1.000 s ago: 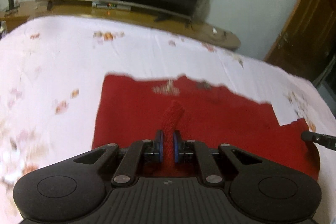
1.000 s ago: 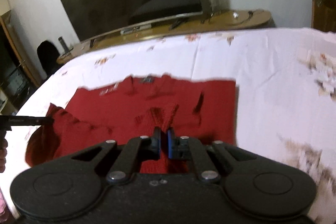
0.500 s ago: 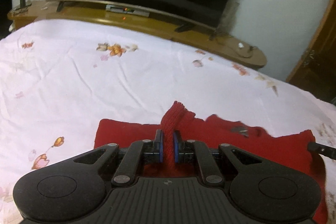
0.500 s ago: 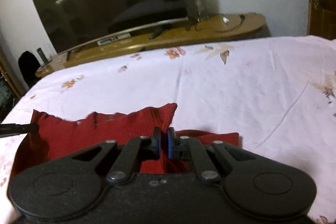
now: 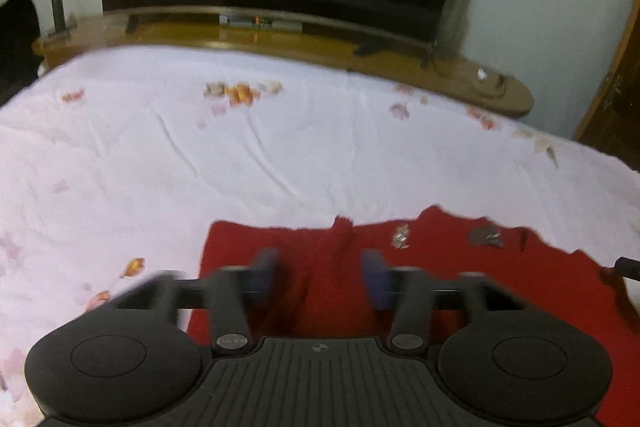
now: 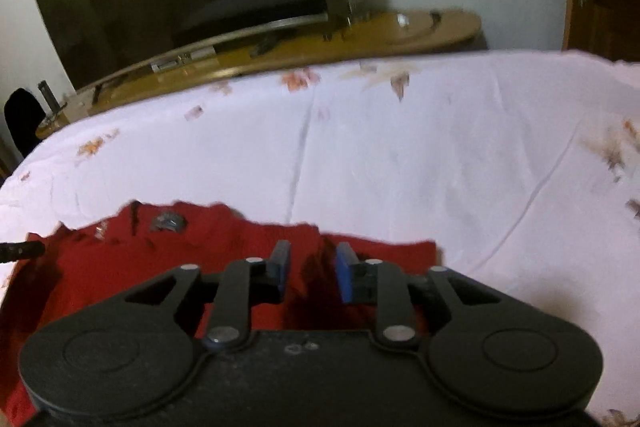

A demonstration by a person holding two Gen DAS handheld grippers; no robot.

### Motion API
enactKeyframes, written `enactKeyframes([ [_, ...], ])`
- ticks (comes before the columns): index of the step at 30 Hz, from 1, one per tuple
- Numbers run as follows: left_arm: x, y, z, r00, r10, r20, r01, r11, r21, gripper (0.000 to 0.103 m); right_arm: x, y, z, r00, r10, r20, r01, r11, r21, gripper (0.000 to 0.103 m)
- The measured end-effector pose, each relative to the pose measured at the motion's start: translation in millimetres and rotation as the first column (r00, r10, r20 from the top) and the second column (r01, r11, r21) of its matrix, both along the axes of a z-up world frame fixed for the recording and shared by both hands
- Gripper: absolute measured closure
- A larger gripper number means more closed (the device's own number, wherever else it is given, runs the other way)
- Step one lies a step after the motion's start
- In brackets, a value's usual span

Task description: Fold small clothes

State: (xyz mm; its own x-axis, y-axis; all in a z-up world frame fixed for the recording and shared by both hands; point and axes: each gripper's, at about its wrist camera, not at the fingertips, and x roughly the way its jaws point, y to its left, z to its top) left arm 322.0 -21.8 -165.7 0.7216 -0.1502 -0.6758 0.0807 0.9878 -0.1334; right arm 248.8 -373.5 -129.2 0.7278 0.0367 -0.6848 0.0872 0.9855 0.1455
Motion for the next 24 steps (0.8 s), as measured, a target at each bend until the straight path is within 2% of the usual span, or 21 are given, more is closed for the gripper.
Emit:
enactKeyframes([
  [2, -13.9, -5.3, 8.3, 0.999, -0.028, 0.032, 0.027, 0.999, 0.022, 0.034, -7.5, 5.8, 9.3, 0.999, 0.029, 0.024, -0.029, 1.0, -0.012, 0.076],
  [6, -22.8, -20.2, 0.6, 0.997, -0.081, -0.015, 0.082, 0.996, 0.042, 0.034, -18.3, 21.4, 8.8, 0.997, 0.074, 0.015, -0.074, 0.997, -0.002, 0.076],
  [9, -19.6, -26.7, -21.3, 0.994, -0.082, -0.075, 0.087, 0.994, 0.066, 0.034, -20.7, 32.7, -3.1, 0.996, 0.093, -0.016, -0.093, 0.995, -0.025, 0.077],
  [12, -21.4, -27.0, -29.3, 0.995, -0.081, -0.063, 0.087, 0.992, 0.089, 0.034, -12.6, 32.8, -26.7, 0.993, 0.074, -0.091, -0.08, 0.995, -0.06, 0.08],
  [14, -24.0, -29.3, -21.9, 0.995, -0.069, -0.077, 0.075, 0.994, 0.083, 0.034, -11.3, 31.2, -26.7, 0.994, 0.07, -0.079, -0.074, 0.996, -0.048, 0.08],
  [16, -33.3, -30.4, -12.2, 0.994, -0.078, -0.075, 0.082, 0.995, 0.05, 0.034, -14.0, 34.5, -17.0, 0.996, 0.069, -0.065, -0.071, 0.997, -0.031, 0.075],
  [19, -49.3, -35.4, -11.8, 0.991, -0.091, -0.093, 0.097, 0.993, 0.067, 0.034, -34.3, 44.1, -6.7, 0.995, 0.095, -0.025, -0.096, 0.995, -0.026, 0.074],
  [21, -58.2, -37.7, -18.2, 0.99, -0.082, -0.113, 0.092, 0.992, 0.085, 0.034, -47.6, 48.5, -8.4, 0.993, 0.113, -0.031, -0.113, 0.994, -0.001, 0.075],
  [24, -65.5, -40.8, -26.5, 0.992, -0.087, -0.092, 0.097, 0.988, 0.118, 0.034, -61.5, 54.4, -21.3, 0.99, 0.13, -0.06, -0.131, 0.991, -0.007, 0.075],
])
